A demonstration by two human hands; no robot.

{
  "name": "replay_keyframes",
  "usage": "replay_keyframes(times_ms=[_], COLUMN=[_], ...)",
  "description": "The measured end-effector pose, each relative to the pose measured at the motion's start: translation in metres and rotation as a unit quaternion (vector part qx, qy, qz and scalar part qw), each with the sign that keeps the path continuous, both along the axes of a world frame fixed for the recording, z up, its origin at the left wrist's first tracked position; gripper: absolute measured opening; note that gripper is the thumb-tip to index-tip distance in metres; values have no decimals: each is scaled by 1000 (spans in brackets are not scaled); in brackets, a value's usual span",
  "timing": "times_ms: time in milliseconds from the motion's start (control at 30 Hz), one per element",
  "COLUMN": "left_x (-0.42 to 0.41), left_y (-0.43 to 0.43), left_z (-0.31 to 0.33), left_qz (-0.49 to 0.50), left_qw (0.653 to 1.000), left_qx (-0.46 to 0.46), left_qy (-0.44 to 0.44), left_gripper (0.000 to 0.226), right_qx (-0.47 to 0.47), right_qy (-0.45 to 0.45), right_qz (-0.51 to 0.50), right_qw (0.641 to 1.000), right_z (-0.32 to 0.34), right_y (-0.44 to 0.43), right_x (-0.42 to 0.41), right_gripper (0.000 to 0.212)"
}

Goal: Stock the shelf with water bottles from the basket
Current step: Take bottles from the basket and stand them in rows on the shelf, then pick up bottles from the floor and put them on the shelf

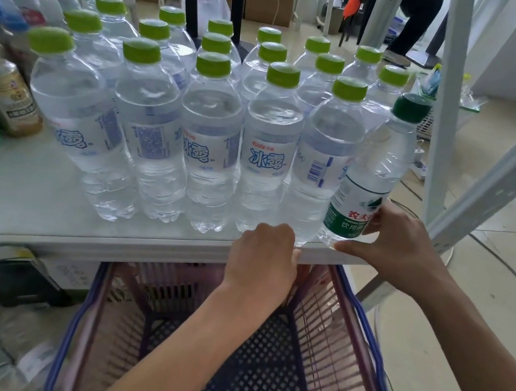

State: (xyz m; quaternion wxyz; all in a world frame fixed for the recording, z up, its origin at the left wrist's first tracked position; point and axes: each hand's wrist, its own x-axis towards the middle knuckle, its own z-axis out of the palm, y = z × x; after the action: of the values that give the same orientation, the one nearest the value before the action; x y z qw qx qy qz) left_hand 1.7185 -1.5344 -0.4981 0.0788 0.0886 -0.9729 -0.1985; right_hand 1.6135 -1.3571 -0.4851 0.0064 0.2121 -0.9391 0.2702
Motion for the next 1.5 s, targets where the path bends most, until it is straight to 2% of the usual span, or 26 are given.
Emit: replay_keyframes(times_ms=[133,200,300,433,567,700,833,967,1033,1167,1333,1400,1500], left_x=[-1,-1,-2,0,9,17,26,40,53,97,175,200,229], left_y=[1,2,3,-1,-14,-35,-51,-89,-117,-177,-259,-285,-321], left_z=[-3,-5,-11,-13,-15,-30,-32,-34,-36,-29,-38,-59,-109], left_qz=[-4,-10,-26,-95,-167,-160,-173,-191,-172,-104,13,46,66], left_qw=[1000,1000,998,984,948,933,905,877,883,892,876,875,893], left_qx=[7,9,36,104,164,204,227,117,102,128,188,148,13], left_qy=[2,-2,-34,-107,-214,-248,-317,-426,-424,-420,-444,-458,-445], left_gripper=[22,22,23,17,14,13,16,26,25,15,19,16,11], right_qx=[24,67,160,209,272,253,269,285,251,142,78,76,109], right_qy=[-35,-36,-95,-229,-249,-210,-200,-177,-168,-157,-177,-166,-132], right_qz=[8,-19,-69,27,144,175,211,272,301,348,398,426,468], right_qw=[999,997,980,950,918,928,918,902,905,913,897,886,867], right_z=[3,7,15,17,0,-25,-39,-45,-47,-44,-49,-53,-60], right_y=[1,0,-6,-22,-40,-44,-55,-85,-102,-134,-190,-216,-266], right_x=[1,2,5,21,31,37,50,75,90,123,163,175,191], right_gripper=[48,36,56,47,42,27,40,41,35,17,10,13,17])
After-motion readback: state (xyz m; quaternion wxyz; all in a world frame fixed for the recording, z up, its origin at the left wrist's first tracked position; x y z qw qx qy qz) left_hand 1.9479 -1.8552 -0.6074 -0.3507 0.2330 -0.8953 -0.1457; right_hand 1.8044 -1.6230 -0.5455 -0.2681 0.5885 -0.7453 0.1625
